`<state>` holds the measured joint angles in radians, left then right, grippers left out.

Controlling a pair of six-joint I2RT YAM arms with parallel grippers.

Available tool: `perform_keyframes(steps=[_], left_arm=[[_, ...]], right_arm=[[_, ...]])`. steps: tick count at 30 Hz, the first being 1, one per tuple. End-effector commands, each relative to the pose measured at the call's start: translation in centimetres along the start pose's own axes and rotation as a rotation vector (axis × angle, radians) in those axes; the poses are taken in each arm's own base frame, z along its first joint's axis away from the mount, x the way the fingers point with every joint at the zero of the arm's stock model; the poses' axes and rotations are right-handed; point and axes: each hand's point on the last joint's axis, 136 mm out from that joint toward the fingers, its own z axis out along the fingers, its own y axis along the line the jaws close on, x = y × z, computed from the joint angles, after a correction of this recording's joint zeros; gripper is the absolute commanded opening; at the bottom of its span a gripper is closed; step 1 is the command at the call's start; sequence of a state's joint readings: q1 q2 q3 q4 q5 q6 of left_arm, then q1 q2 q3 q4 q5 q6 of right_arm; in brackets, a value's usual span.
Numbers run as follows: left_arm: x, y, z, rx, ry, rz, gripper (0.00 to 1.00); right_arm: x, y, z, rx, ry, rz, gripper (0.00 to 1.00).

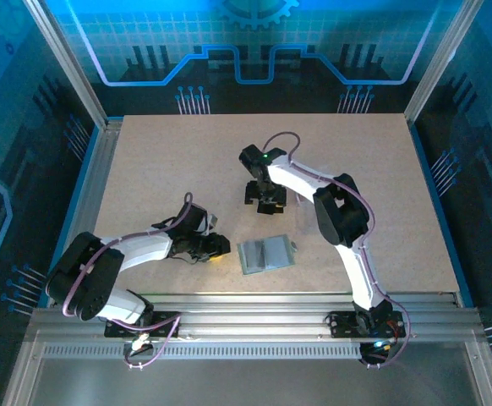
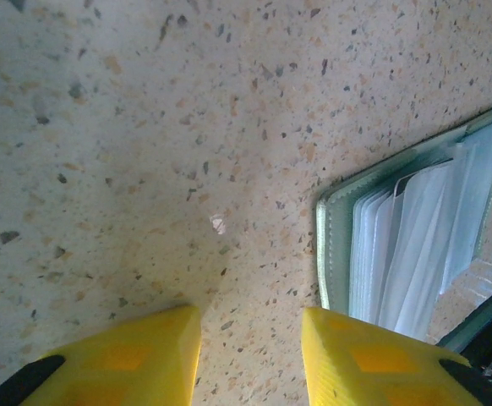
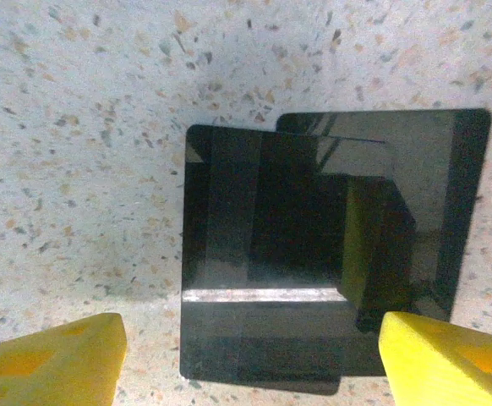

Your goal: Put the credit cards into the card holder

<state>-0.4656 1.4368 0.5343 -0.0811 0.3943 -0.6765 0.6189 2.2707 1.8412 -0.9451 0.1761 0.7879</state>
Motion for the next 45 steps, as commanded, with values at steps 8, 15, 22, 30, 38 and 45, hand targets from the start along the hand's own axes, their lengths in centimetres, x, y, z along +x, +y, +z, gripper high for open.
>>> perform_keyframes(steps=[8,15,22,30,38,45], left_arm=[[0.5,0.0,-0.5,0.022,0.012,0.018,0.38],[0.4,-0.3,-1.0,0.031,-0.003,0.019,0.37],[0.2,-0.7,-1.6,0.036,-0.023,0.02,0.37],[0.1,-0.7,-1.9,0.028,-0.031,0.013,0.37],[-0.3,-0.9,-1.7,0.024,-0.031,0.001,0.37],[-0.6,-0.9,-1.5,0.02,-0.03,-0.006,0.37]], right_arm=[[2.1,-0.7,2.9,0.075,0.078,0.044,0.75],[3.2,-1.8,4.1,0.127,0.089,0.049,0.65],[4.0,-2.8,4.8,0.168,0.09,0.048,0.58],[3.5,-2.7,3.4,0.149,0.05,0.024,0.47],[1.9,-1.0,-0.6,0.099,-0.034,-0.066,0.44],[1.8,0.5,-1.5,0.048,-0.029,-0.121,0.59]])
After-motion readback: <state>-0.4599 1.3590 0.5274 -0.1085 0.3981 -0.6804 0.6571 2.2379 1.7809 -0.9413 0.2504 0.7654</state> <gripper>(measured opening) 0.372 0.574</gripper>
